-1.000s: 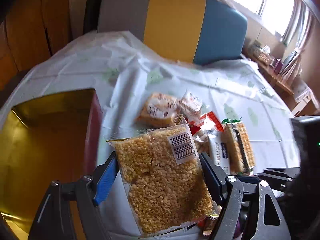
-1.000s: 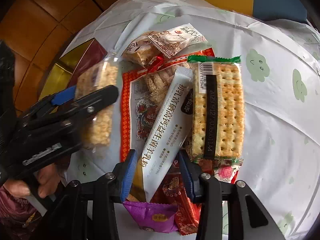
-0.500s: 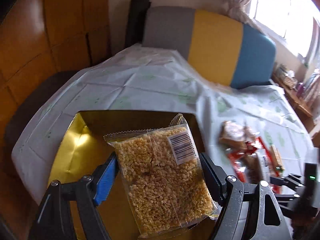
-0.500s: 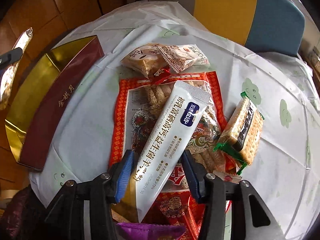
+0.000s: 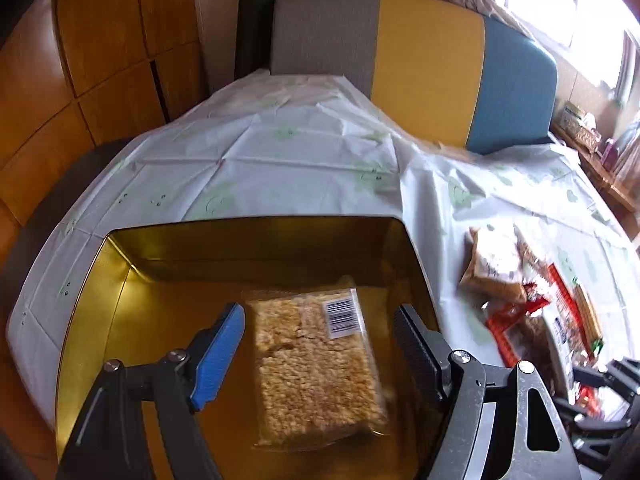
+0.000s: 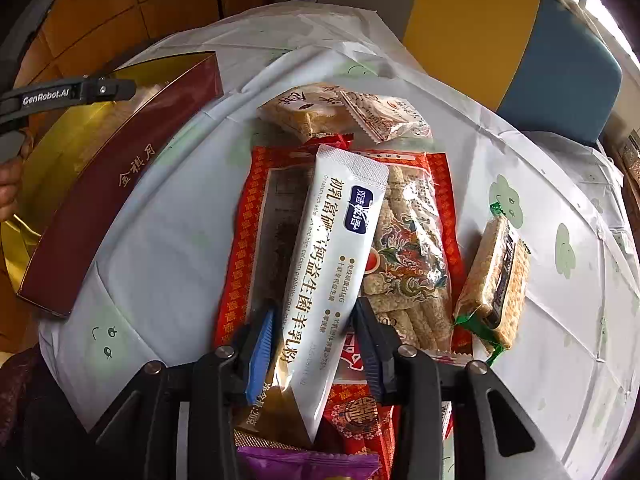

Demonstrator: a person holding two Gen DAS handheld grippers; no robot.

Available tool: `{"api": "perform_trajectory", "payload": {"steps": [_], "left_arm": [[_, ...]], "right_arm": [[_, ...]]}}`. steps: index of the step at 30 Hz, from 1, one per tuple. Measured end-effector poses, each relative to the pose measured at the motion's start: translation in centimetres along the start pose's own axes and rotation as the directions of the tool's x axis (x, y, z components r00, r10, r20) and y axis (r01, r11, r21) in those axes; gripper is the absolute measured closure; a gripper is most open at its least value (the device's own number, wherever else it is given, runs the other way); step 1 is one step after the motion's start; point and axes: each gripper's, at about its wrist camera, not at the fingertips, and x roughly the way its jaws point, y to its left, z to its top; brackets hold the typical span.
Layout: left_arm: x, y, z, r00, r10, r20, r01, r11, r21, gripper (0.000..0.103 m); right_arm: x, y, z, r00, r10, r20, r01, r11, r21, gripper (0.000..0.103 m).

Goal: Organize snacks
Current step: 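Carry the puffed-rice bag with the left tool into the gold tin and release, then grasp the white milk-powder stick with the right tool and drop it into the tin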

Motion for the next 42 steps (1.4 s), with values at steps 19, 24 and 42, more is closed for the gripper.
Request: {"api": "perform_trajectory", "payload": {"steps": [19, 24, 42], "left_arm": [[-7.1, 1.9, -9.1, 0.998, 0.064, 0.029, -0.061, 0.995, -0.073, 0.026], [-7.5, 1.5, -10.6, 0.996, 0.091, 0.009, -0.090, 0.994, -0.060, 0.026], [-8.5, 4.7, -11.6, 0.988, 0.155, 0.004, -0.153, 0.979, -0.138, 0.026]], "right_arm": [[-0.4, -0.5, 0.5, 0.995, 0.101, -0.003, -0.101, 0.991, 0.084, 0.074], [0.0, 0.8, 0.6, 0.994, 0.110, -0.012, -0.109, 0.992, 0.057, 0.074], [-3.9, 0.2, 4.2, 0.960, 0.189, 0.204, -0.245, 0.922, 0.299, 0.074]]}}
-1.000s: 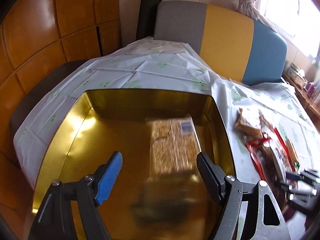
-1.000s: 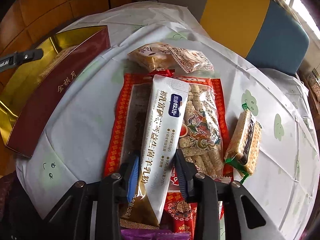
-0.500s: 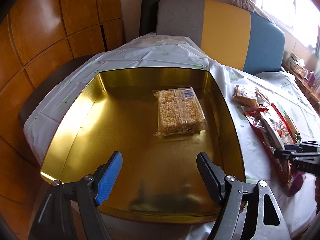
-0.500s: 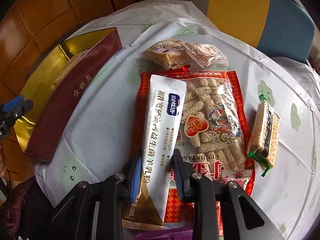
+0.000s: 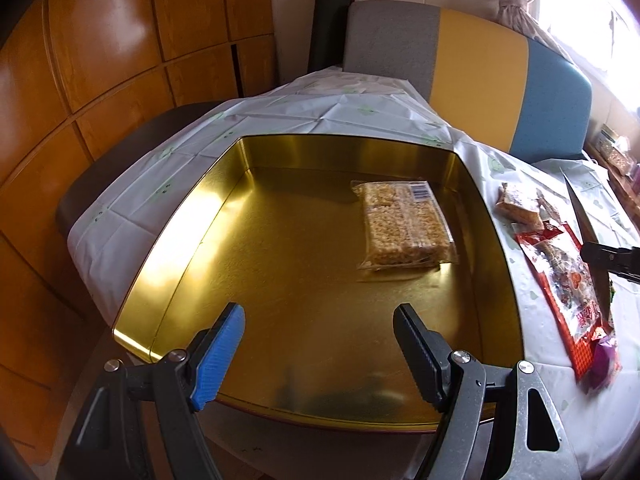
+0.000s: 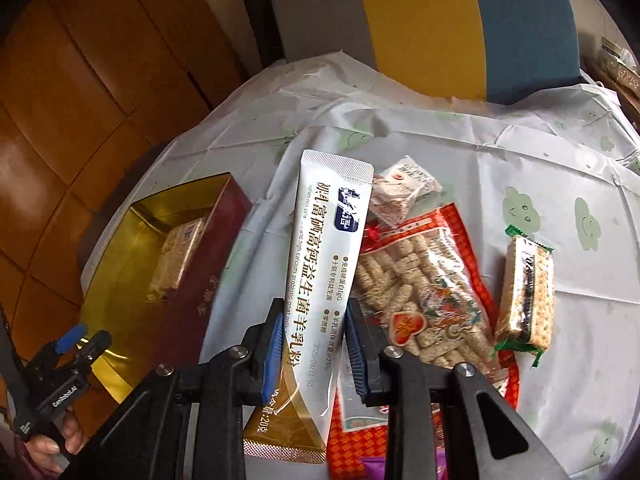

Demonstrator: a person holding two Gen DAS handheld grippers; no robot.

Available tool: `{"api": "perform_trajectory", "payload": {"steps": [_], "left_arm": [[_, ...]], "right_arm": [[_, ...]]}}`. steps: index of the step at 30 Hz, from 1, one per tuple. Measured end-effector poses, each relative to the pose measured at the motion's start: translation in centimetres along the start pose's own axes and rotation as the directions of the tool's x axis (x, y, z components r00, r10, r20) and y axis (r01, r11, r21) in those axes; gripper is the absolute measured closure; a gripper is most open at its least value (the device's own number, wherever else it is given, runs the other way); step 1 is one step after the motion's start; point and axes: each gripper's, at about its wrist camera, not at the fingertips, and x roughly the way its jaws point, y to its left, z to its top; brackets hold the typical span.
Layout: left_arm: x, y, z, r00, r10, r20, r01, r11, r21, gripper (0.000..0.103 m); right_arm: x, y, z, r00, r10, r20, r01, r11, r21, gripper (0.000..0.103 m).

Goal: Organize snacks
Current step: 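Grasp the white milk-powder stick with the right tool and drop it into the tin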

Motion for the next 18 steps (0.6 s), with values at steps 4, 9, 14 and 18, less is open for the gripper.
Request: {"api": "perform_trajectory", "payload": {"steps": [4, 9, 14, 18], "left_arm": [[0.1, 0.8, -0.2, 1.000, 0.002, -0.005, -0.002, 1.000, -0.019, 0.026], [0.2, 1.8, -0.4, 1.000, 0.011, -0.006, -0.011, 0.999, -0.030, 0.026], [0.3, 3.0, -0.8, 1.000, 0.024, -0.008, -0.025, 0.998, -0.054, 0.026], [0.4, 4.1, -0.8, 0.999, 0.037, -0.004, -0.037, 0.995, -0.089, 0.026]], "right_arm": [[0.1, 3.7, -0.1, 0.997, 0.075, -0.020, -0.075, 0.997, -0.011, 0.074], [0.7, 8.9, -0.3, 0.986, 0.164, -0.031, -0.165, 0.985, -0.041, 0.074], [2.0, 12.7, -0.4, 0.975, 0.220, -0.042, -0.222, 0.974, -0.048, 0.074], [3.1, 14.1, -0.2, 0.965, 0.255, -0.055, -0.255, 0.967, 0.001, 0.073]]}}
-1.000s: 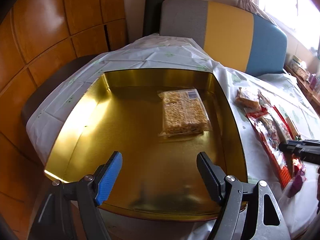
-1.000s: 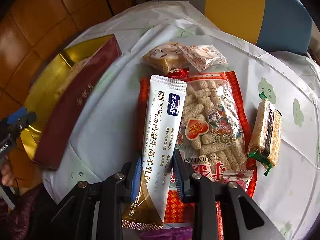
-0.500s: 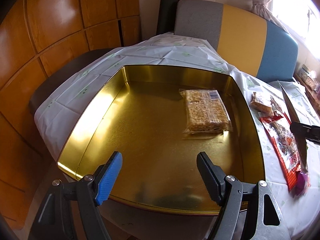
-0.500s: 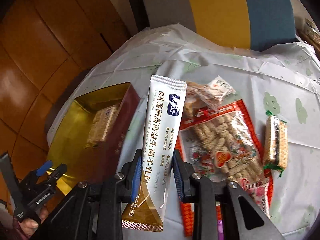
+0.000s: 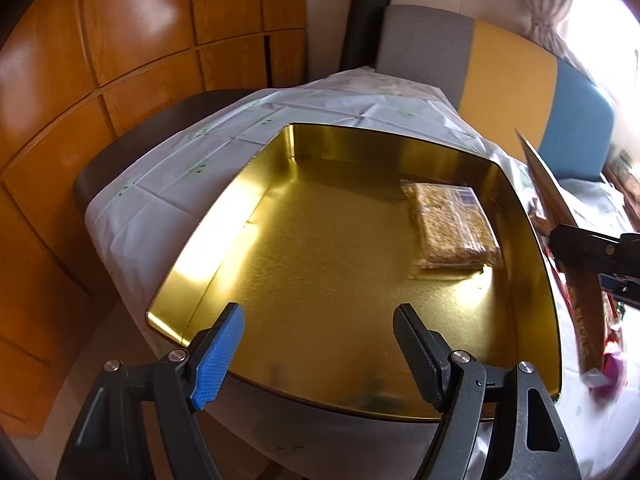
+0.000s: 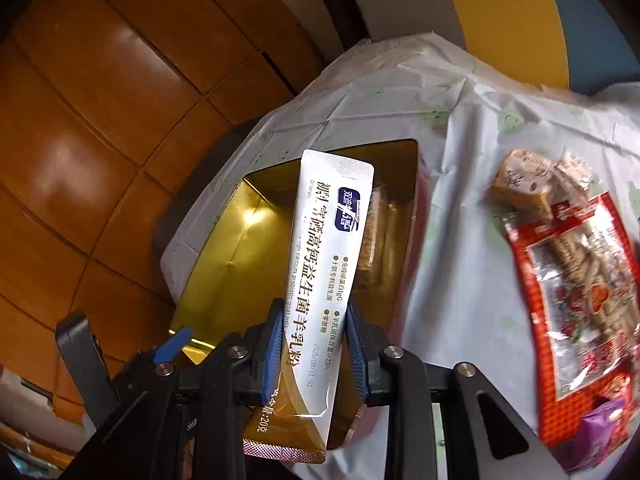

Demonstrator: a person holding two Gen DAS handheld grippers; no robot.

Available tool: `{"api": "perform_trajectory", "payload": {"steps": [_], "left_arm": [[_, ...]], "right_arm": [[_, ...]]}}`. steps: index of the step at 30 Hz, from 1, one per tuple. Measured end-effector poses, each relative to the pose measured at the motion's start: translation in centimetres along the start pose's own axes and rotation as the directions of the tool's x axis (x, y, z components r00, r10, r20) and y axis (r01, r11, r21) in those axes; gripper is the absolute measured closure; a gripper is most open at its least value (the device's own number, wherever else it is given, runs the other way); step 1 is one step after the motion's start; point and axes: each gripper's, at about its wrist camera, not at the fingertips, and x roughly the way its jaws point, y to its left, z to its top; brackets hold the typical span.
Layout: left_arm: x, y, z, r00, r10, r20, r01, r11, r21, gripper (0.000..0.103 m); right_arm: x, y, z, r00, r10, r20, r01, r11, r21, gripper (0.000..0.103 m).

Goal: Organize snacks

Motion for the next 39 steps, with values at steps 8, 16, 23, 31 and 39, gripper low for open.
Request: {"api": "perform_trajectory", "payload": {"steps": [8, 16, 23, 31, 39], "left_arm": [[0.0, 0.7, 0.0, 1.000, 0.002, 0.009, -0.002, 1.000, -0.006, 0.026], [0.0, 0.2, -0.3, 1.000, 0.003, 0.006, -0.003, 1.000, 0.010, 0.026], [-0.7, -0.5, -0.3, 1.000, -0.018, 0.019, 0.017, 1.000, 0.022, 0.026], [-2.4, -3.7, 0.4, 0.993, -0.110, 0.043, 0.105, 0.990, 0.098, 0.026], [-4.8, -9.9, 1.3, 0.963, -0.268, 0.036, 0.252, 0.938, 0.237, 0.026]], "right_arm": [[2.8, 0.8, -0.3, 0.999, -0.017, -0.051, 0.018, 1.000, 0.021, 0.067], [1.5, 0.3, -1.3, 0.997, -0.065, -0.040, 0.064, 0.998, -0.026, 0.067], [-0.6, -0.6, -2.9, 0.994, -0.101, -0.040, 0.097, 0.991, -0.091, 0.067], [-3.2, -5.5, -5.1, 0.975, -0.173, -0.141, 0.167, 0.985, -0.050, 0.067], [-5.9, -11.7, -5.7, 0.915, -0.347, -0.205, 0.358, 0.934, 0.014, 0.068]]}}
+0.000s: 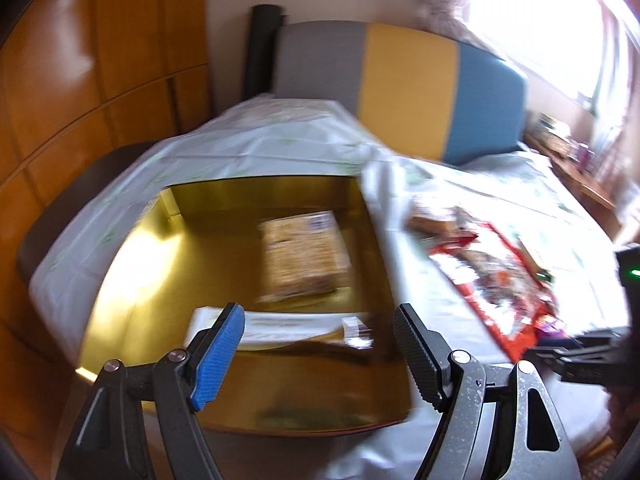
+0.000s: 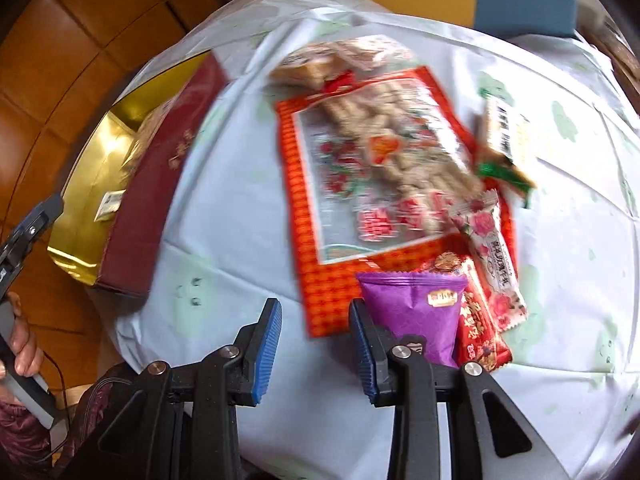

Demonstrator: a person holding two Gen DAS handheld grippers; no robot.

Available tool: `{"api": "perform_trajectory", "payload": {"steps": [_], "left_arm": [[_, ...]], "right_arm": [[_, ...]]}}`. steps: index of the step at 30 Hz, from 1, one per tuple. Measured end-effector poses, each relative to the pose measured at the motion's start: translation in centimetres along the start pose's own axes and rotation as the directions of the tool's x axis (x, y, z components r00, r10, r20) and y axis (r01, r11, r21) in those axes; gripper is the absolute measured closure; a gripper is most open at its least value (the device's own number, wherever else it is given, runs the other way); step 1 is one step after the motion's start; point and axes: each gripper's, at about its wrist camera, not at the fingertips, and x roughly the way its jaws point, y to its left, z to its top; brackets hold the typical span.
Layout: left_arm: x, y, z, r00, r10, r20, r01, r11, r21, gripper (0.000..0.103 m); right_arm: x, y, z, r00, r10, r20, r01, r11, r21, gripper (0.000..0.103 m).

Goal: Organize snacks

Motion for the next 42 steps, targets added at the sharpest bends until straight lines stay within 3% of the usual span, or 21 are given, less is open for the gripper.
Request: {"api": "perform_trajectory", "payload": {"steps": [4, 7, 10, 12, 15, 20, 22, 24, 27, 30, 39, 42], "left_arm": [[0.4, -4.4, 0.7, 0.994, -0.106, -0.019, 0.107, 0.991, 0.083, 0.026], [2.1, -7.3, 0.9, 0.983, -0.164, -0.082, 0.173, 0.978, 0.114, 0.026], [4.9, -9.8, 0.9, 0.968, -0.181, -0.175, 0.203, 0.972, 0.119, 0.026], [6.5, -10.8, 0.7, 0.957, -0.184, -0.225, 0.209, 0.973, 0.095, 0.026], [8.4, -11.4, 0.3, 0.953, -0.151, -0.262, 0.179, 0.980, 0.085, 0.026], [9.4, -11.8, 1.8, 0.967, -0.102, -0.235, 0.128, 0.987, 0.099, 0.027], [9.8, -12.7, 2.7, 0.972, -0.090, -0.218, 0.122, 0.983, 0.136, 0.037], [11.3, -13.4, 3.4, 0.961, -0.096, -0.258, 0.137, 0.980, 0.145, 0.060], [13.4, -14.4, 3.8, 0.949, -0.102, -0.298, 0.148, 0.980, 0.135, 0.072], [15.1, -15.4, 4.7, 0.947, -0.099, -0.305, 0.146, 0.980, 0.135, 0.072], [18.2, -15.7, 8.9, 0.973, 0.073, -0.218, -0.041, 0.988, 0.148, 0.074], [17.4, -16.0, 9.5, 0.977, -0.011, -0.213, 0.044, 0.987, 0.151, 0.069]], "right_arm": [[-0.7, -2.2, 0.5, 0.995, -0.098, 0.021, 0.097, 0.995, 0.010, 0.068], [-1.4, -4.0, 0.9, 0.997, -0.062, 0.046, 0.059, 0.996, 0.064, 0.068], [-1.7, -6.1, 0.9, 0.994, -0.087, 0.073, 0.077, 0.989, 0.128, 0.068], [-1.4, -8.0, 0.9, 0.991, -0.124, 0.039, 0.113, 0.970, 0.215, 0.068], [-2.0, -10.4, 0.7, 0.997, -0.065, 0.043, 0.047, 0.941, 0.336, 0.068], [-4.0, -10.8, 0.7, 0.991, -0.043, 0.125, -0.003, 0.936, 0.351, 0.068], [-4.3, -10.4, 0.9, 0.990, -0.028, 0.139, -0.022, 0.937, 0.347, 0.068], [-4.7, -10.3, 0.9, 0.988, -0.016, 0.156, -0.040, 0.937, 0.348, 0.068], [-5.6, -10.2, 0.6, 0.984, -0.001, 0.177, -0.062, 0.933, 0.353, 0.068], [-5.6, -9.8, 0.7, 0.982, 0.011, 0.188, -0.080, 0.928, 0.364, 0.068], [-6.5, -10.2, 0.7, 0.972, 0.051, 0.227, -0.136, 0.916, 0.378, 0.068], [-6.7, -10.4, 0.6, 0.970, 0.064, 0.236, -0.153, 0.911, 0.384, 0.068]]}}
